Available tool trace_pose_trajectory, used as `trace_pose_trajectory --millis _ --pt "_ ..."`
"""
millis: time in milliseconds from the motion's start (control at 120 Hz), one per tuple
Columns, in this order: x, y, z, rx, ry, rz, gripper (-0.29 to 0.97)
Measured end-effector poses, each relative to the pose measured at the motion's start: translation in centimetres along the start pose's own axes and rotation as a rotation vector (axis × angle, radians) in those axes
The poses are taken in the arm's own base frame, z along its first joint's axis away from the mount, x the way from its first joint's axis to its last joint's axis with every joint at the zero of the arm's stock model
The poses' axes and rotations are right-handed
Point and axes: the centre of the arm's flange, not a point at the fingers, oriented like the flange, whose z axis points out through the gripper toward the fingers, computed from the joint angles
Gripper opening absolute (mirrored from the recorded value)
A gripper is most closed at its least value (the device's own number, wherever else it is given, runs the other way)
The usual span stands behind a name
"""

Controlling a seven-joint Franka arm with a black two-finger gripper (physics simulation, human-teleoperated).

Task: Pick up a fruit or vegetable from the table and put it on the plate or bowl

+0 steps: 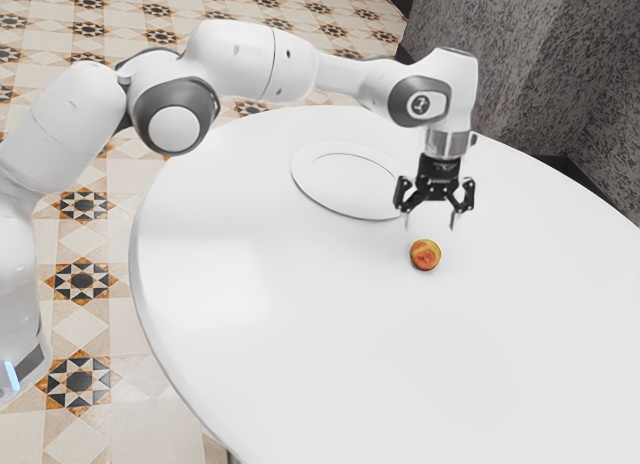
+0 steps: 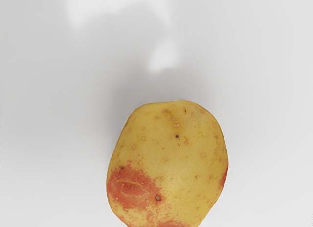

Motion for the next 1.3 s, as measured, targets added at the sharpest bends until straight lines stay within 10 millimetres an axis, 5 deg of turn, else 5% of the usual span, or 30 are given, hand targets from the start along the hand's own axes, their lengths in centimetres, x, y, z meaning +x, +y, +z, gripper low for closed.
trace_pose_trajectory --millis 600,992,1300 --pt "1.1 0.1 2.2 0.020 -0.030 -0.077 0.66" --pt "1.9 0.0 2.8 0.011 -0.015 0.158 0.67" --pt "0.2 0.2 4.1 0.005 -0.023 0.328 0.66"
